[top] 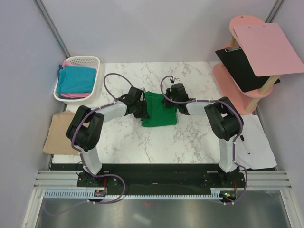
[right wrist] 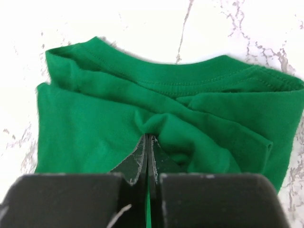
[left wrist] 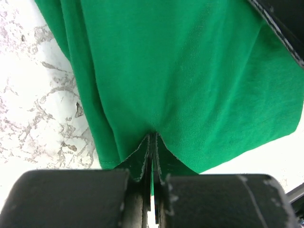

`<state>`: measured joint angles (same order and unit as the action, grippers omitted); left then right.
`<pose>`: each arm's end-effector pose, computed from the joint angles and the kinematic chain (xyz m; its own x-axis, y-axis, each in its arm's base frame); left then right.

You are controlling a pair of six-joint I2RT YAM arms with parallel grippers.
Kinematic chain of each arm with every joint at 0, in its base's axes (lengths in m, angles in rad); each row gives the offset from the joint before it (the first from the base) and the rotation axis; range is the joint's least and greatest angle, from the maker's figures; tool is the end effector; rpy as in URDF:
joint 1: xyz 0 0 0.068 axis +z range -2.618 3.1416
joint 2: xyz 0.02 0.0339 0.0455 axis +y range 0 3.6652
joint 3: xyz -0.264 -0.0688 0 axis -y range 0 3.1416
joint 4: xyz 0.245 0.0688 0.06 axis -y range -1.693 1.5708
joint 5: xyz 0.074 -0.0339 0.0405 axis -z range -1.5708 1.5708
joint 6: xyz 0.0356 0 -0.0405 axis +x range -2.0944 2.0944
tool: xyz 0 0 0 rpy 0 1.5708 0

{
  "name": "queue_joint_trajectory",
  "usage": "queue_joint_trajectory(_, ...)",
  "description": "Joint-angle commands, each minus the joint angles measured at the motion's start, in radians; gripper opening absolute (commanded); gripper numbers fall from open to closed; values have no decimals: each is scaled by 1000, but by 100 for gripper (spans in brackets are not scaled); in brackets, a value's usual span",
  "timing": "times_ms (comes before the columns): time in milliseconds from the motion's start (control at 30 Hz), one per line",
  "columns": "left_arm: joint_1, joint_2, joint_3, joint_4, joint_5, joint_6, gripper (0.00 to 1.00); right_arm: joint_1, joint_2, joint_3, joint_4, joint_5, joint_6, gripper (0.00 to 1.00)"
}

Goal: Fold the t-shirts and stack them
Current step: Smooth out wrinkles on the folded tshirt, then put the neatly folded tshirt into the corner of the board with the left arm

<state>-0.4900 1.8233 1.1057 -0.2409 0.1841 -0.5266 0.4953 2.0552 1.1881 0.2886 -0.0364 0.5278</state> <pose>0.3257 -0.1811 0.1640 -0.9034 -0.0781 -0.4216 0.1174 0.9007 -0.4184 0.3856 0.2098 0.1392 -0.6683 0.2110 -0.7133 -0.1912 0.8780 0.4389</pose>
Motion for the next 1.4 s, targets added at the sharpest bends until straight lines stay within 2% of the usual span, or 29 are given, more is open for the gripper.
queue_joint_trajectory(0, -9, -56, -12, 12, -46, 22, 4, -11, -128, -44, 47, -55, -86, 13)
queue_joint_trajectory(67, -9, -132, -33, 5, -98, 45, 16, -9, -187, -91, 49, -56, -106, 21)
queue_joint_trajectory(100, -9, -160, -41, 5, -122, 56, 44, -11, -257, -111, 40, -31, -110, 27)
queue_joint_trajectory(167, -7, -196, -49, -6, -168, 79, 75, -9, -326, -168, 23, 6, -130, 36)
queue_joint_trajectory(200, -5, -212, -43, -18, -181, 82, 78, -9, -387, -182, -12, 33, -149, 42)
queue_joint_trajectory(300, 1, -182, -17, -50, -218, 89, 82, -9, -487, -245, -60, 124, -186, 49)
queue_joint_trajectory(467, 8, -82, 19, -40, -233, 65, 82, -11, -593, -332, -123, 194, -216, 52)
queue_joint_trajectory(633, 16, 46, 52, -14, -248, 45, 82, -18, -661, -398, -147, 224, -218, 52)
queue_joint_trajectory(767, 18, 76, 43, 34, -226, 31, 81, -23, -711, -421, -166, 237, -223, 53)
queue_joint_trajectory(900, 16, 117, 51, 57, -189, 17, 74, -34, -724, -430, -181, 242, -219, 53)
queue_joint_trajectory(967, 14, 152, 57, 61, -138, 10, 64, -38, -727, -435, -187, 244, -216, 54)
queue_joint_trajectory(1000, 11, 163, 66, 63, -127, 8, 55, -44, -728, -436, -189, 244, -213, 54)
queue_joint_trajectory(1033, 10, 177, 71, 61, -105, 10, 29, -44, -730, -438, -192, 244, -213, 54)
queue_joint_trajectory(1100, 8, 205, 77, 54, -84, 16, 3, -50, -734, -440, -193, 244, -210, 54)
queue_joint_trajectory(1200, 7, 189, 69, 31, -89, 19, 2, -57, -744, -438, -204, 236, -210, 55)
queue_joint_trajectory(1367, 14, 61, 72, -116, -214, 71, 2, -58, -762, -440, -215, 202, -207, 55)
